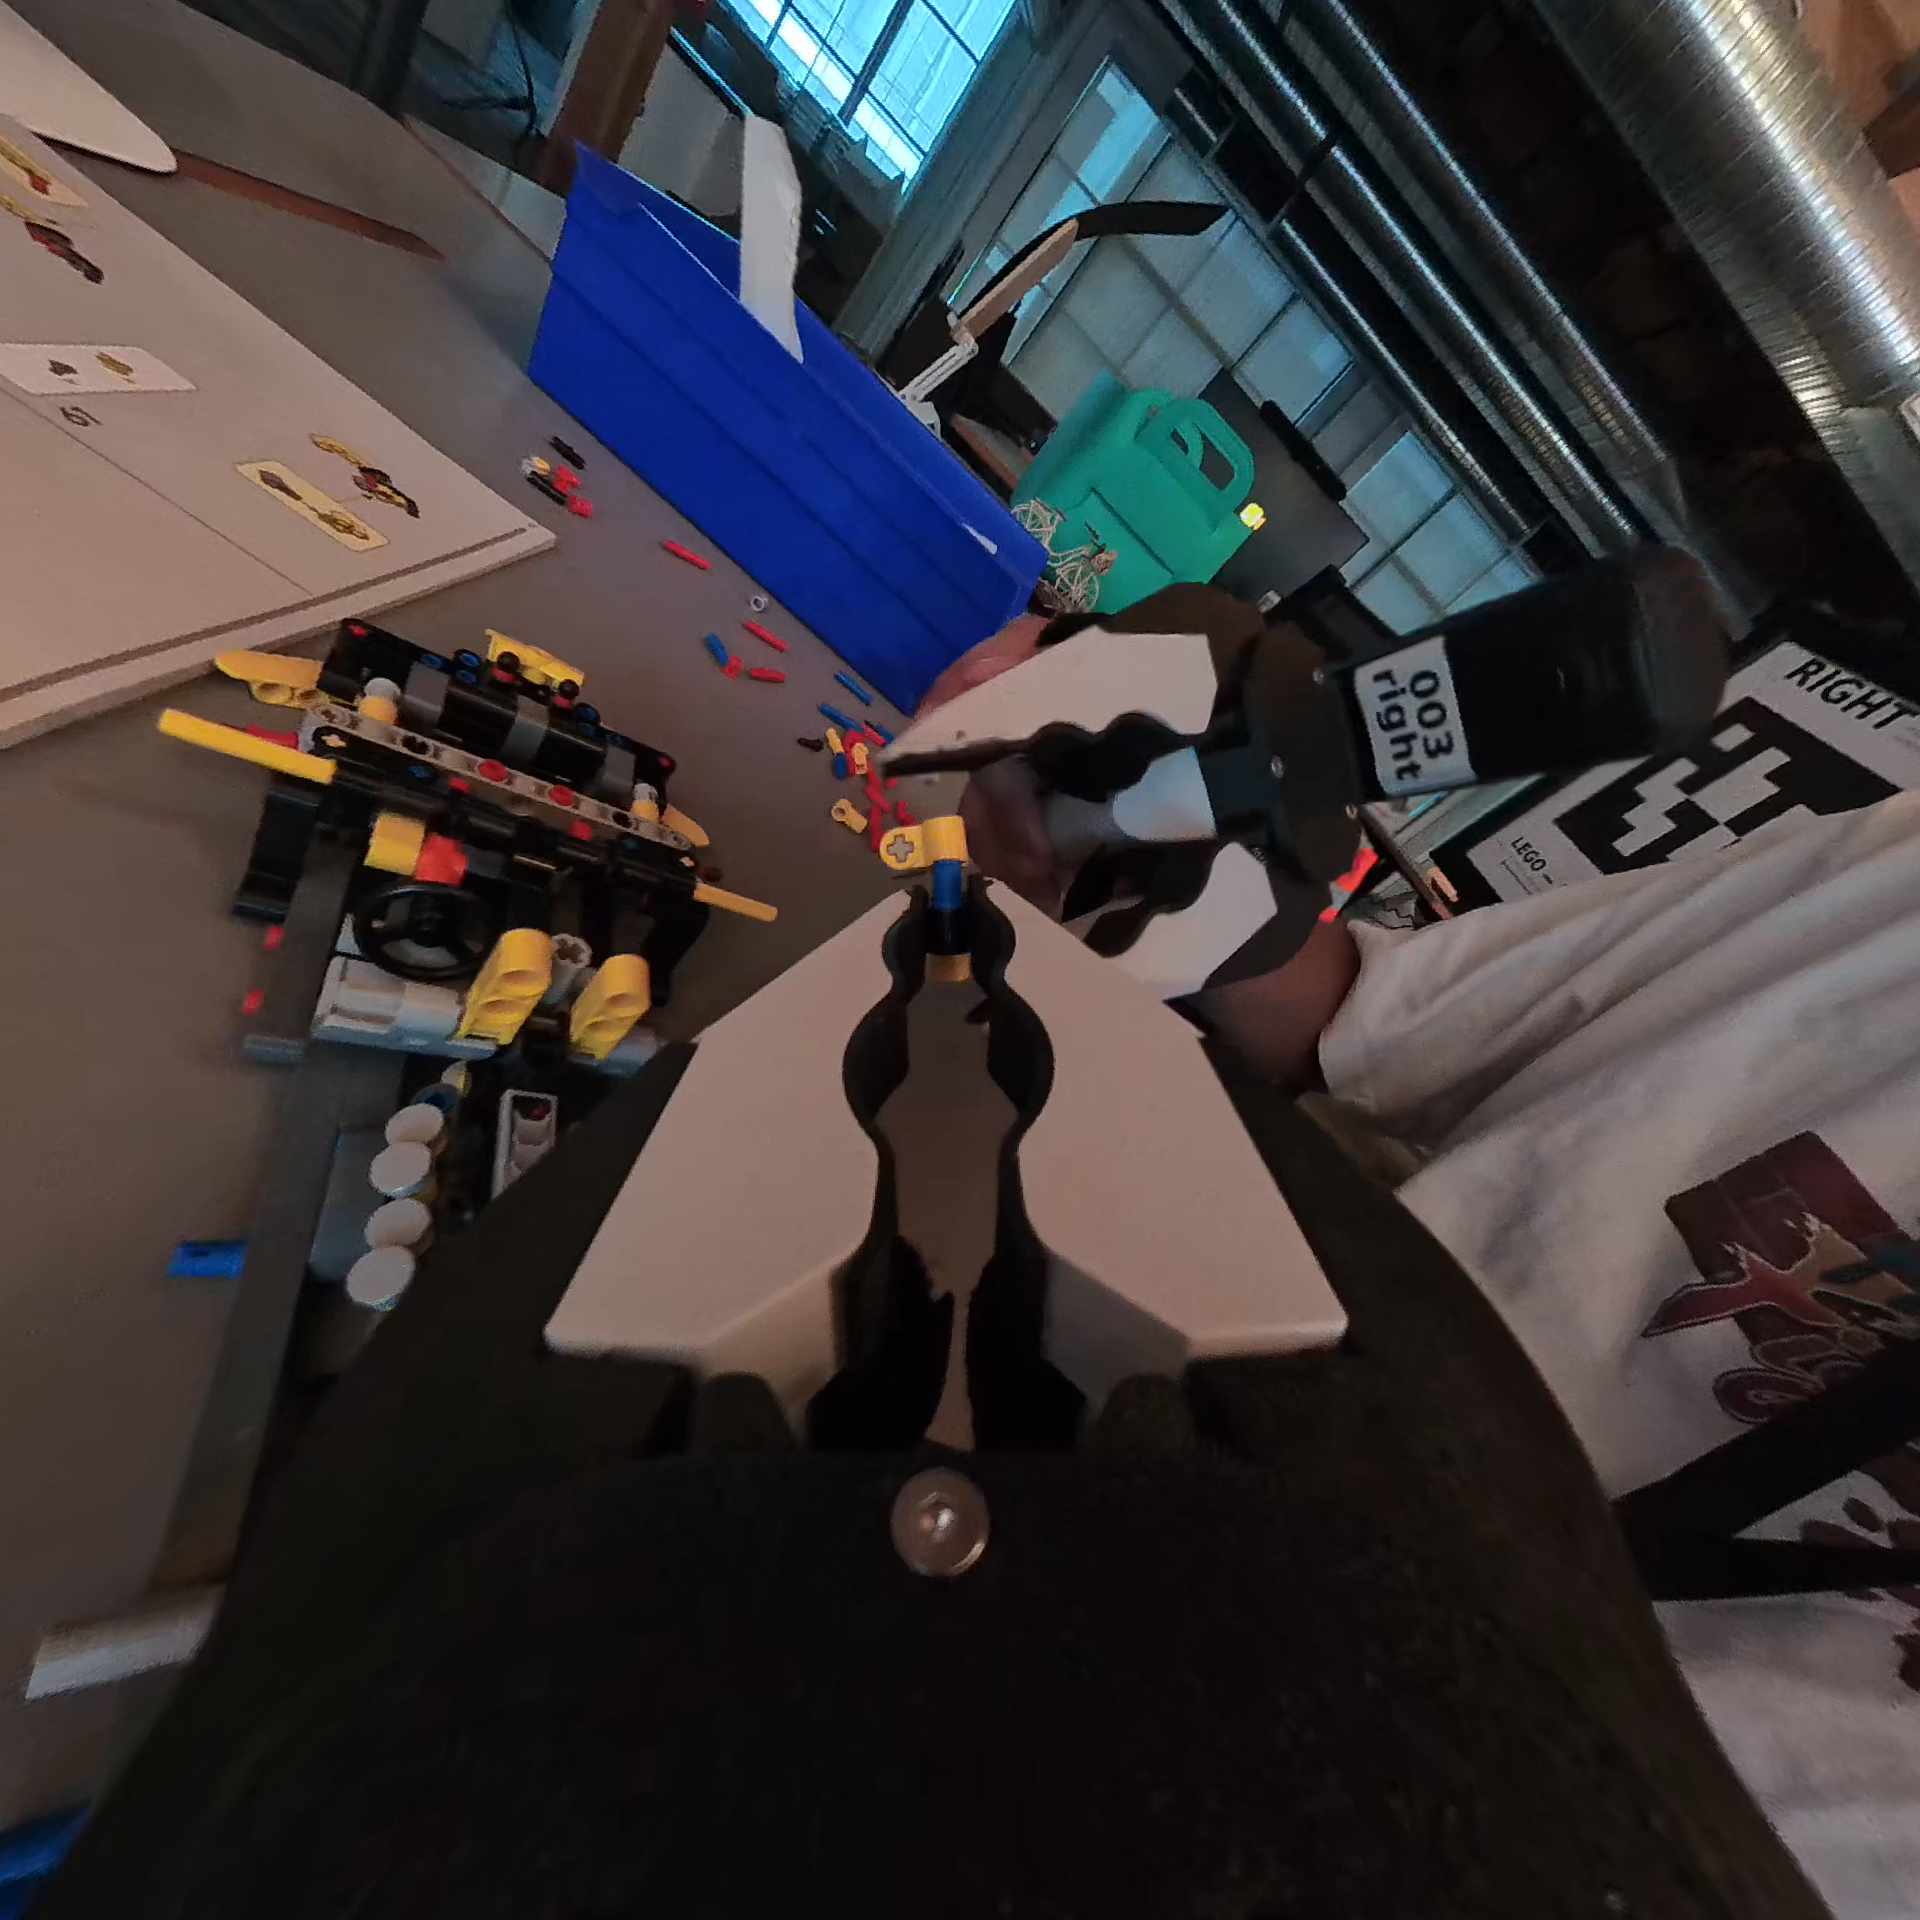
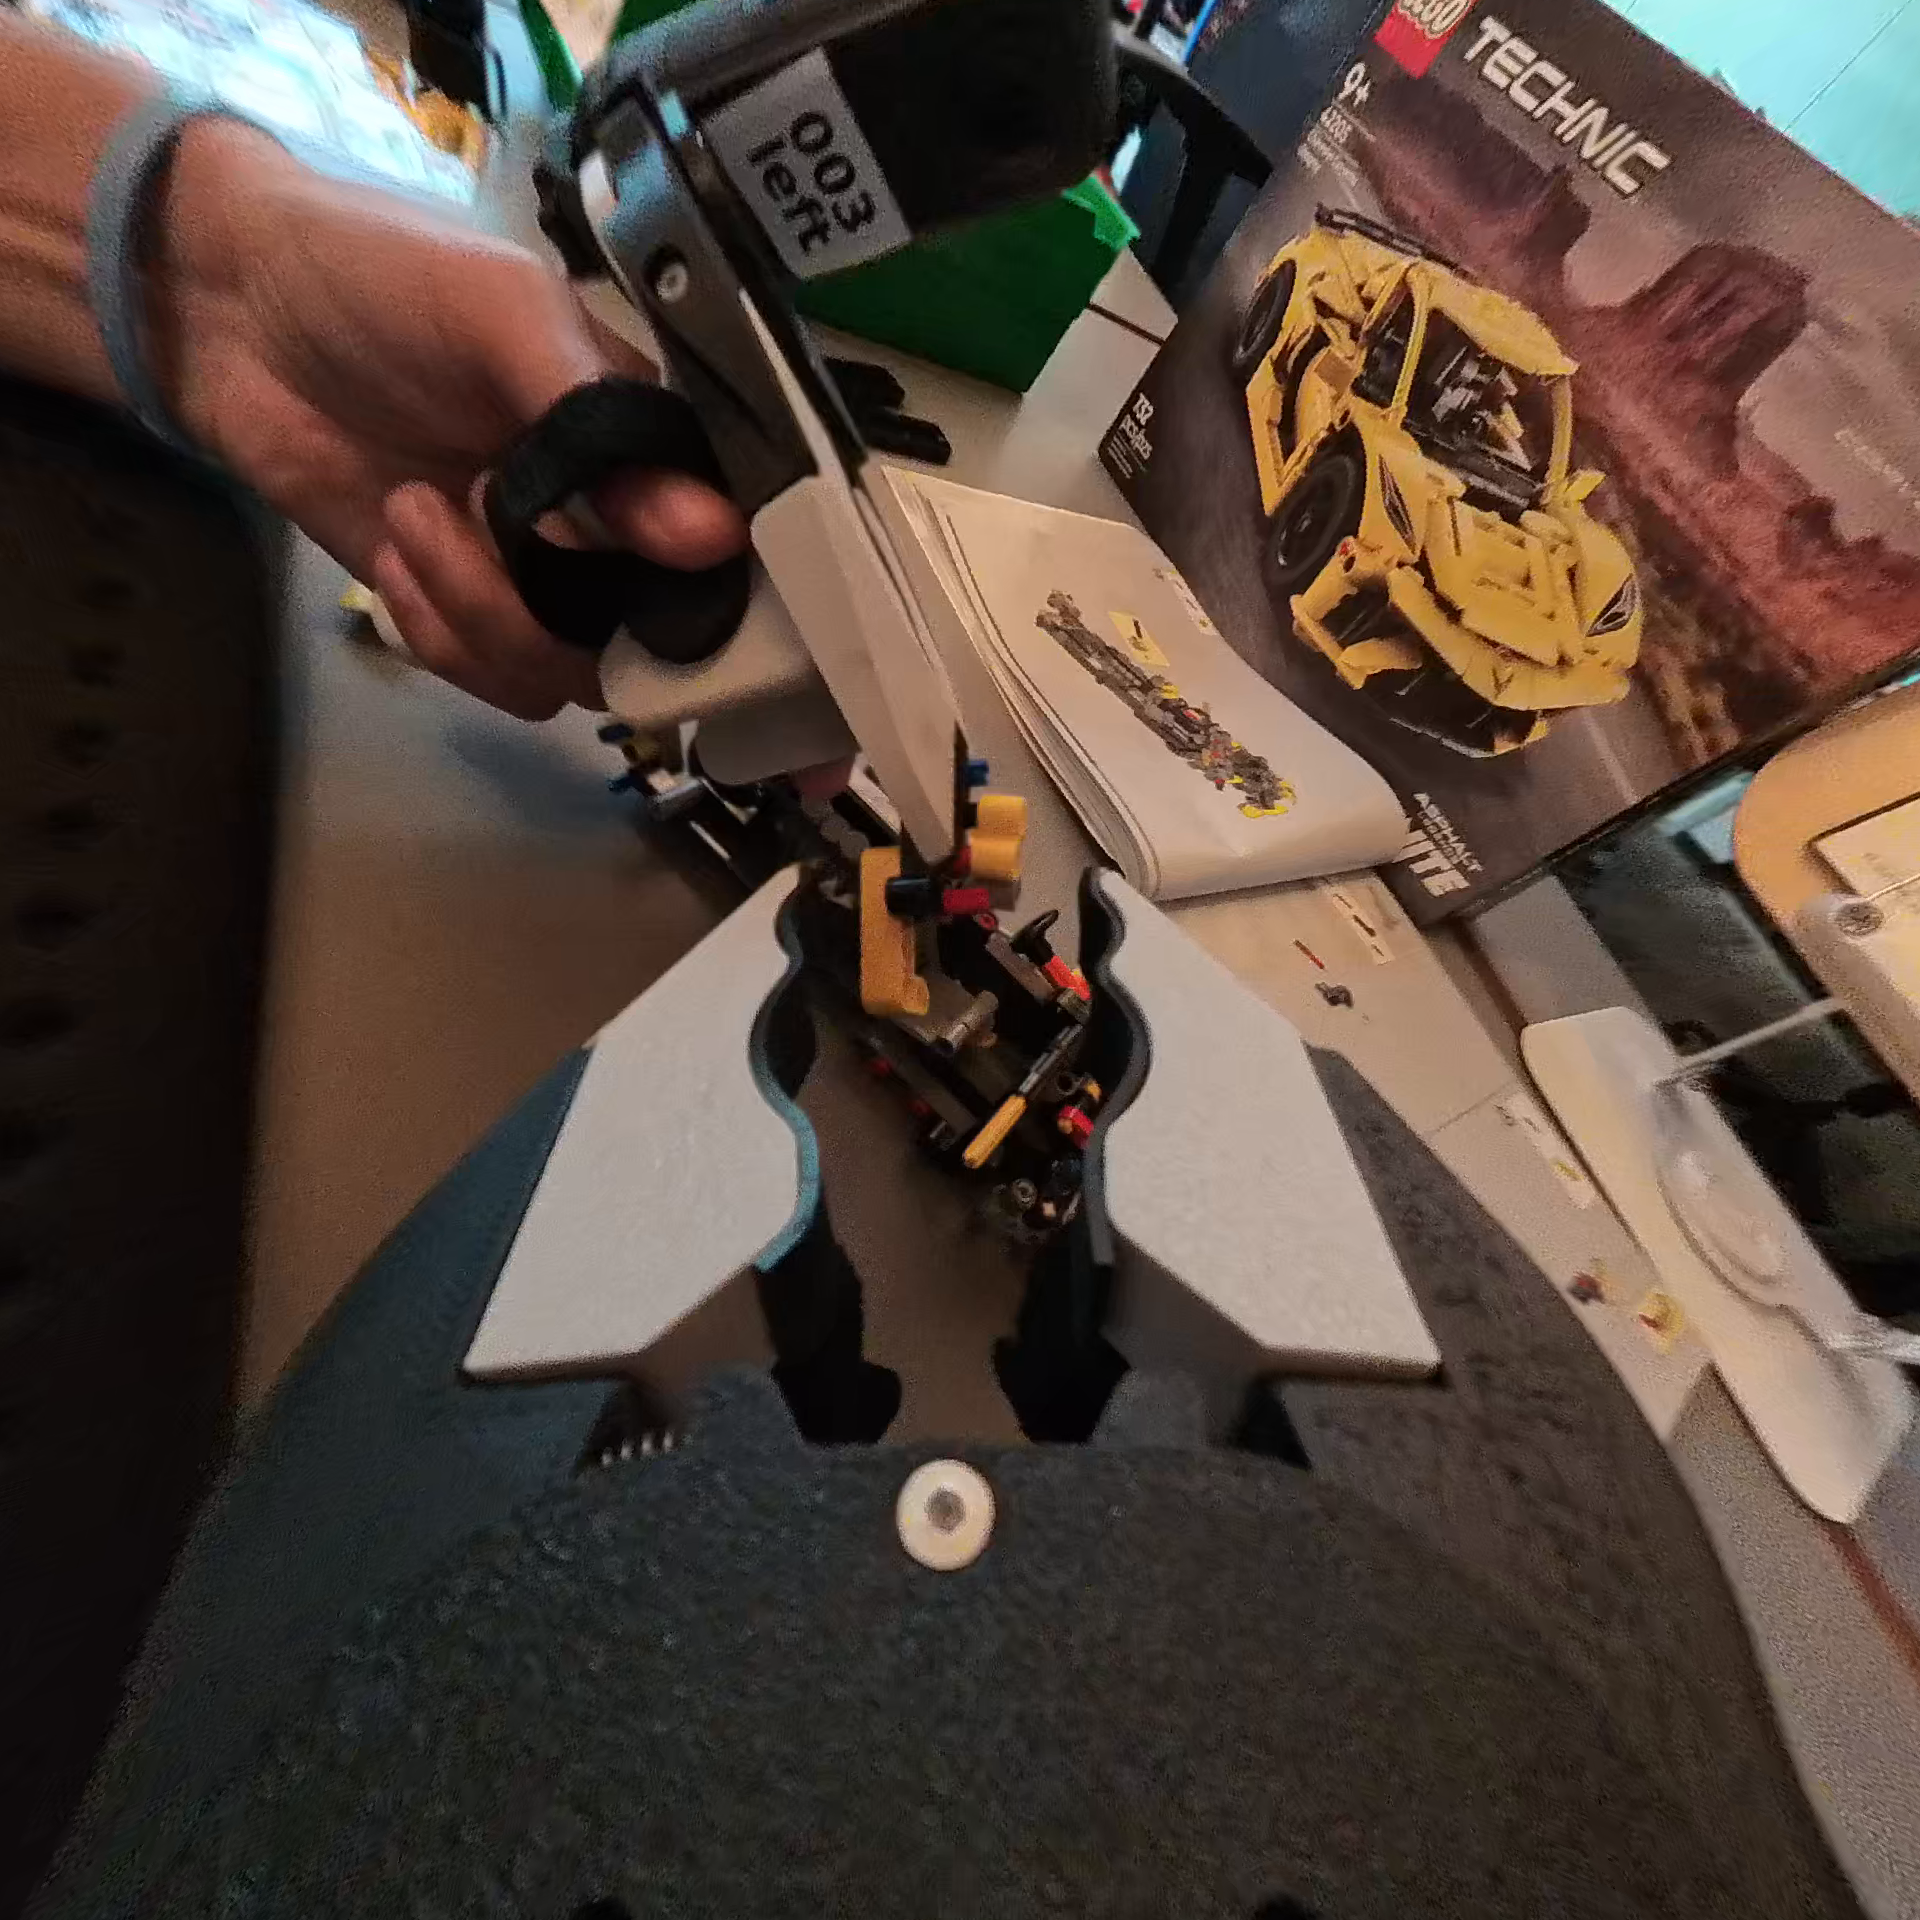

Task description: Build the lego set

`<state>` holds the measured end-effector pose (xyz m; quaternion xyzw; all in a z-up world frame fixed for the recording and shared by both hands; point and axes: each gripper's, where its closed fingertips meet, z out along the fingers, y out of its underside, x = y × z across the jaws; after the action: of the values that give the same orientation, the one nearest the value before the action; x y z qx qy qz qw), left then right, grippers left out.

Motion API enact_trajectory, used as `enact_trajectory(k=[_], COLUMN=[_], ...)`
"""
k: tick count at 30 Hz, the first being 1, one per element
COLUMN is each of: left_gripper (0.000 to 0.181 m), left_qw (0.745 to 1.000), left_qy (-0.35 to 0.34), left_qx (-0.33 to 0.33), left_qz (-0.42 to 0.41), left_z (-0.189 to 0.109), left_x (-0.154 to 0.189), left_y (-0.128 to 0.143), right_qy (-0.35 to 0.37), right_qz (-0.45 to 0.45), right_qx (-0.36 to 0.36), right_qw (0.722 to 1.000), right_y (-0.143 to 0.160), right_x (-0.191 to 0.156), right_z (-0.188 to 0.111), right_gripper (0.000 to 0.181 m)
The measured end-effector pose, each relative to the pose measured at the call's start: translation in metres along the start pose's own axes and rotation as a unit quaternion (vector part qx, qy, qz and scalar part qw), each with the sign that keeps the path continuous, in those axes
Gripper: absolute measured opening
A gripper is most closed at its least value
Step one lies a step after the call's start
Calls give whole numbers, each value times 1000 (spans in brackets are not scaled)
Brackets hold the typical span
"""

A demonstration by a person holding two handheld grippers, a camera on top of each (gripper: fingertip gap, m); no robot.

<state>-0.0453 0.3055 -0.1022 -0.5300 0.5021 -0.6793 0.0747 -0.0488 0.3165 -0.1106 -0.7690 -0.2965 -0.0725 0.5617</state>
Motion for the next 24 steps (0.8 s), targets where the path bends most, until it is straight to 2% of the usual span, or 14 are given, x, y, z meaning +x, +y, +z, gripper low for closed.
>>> enact_trajectory(k=[2,4,7,10,17,24], left_gripper=[8,8,8,8,16,14], left_qw=[1000,999,997,998,998,994], left_qy=[10,31,50,48,10,1], left_qx=[8,19,28,26,70,111], left_qz=[-13,-32,-52,-43,4,-4], left_z=[-2,-5,-7,-5,-8,-12], left_x=[1,4,5,7,4,3], left_y=[-3,-7,-11,-10,-24,-34], right_qy=[-6,-2,-24,1,65,108], right_qz=[13,1,-7,-34,3,36], right_qx=[19,18,4,8,-6,-3], right_qw=[1000,1000,1000,999,998,994], right_y=[-3,-1,6,1,-6,-12], right_x=[1,1,-11,-8,6,14], right_z=[-6,-10,-7,-5,0,6], right_gripper=[44,29,25,9,7,7])
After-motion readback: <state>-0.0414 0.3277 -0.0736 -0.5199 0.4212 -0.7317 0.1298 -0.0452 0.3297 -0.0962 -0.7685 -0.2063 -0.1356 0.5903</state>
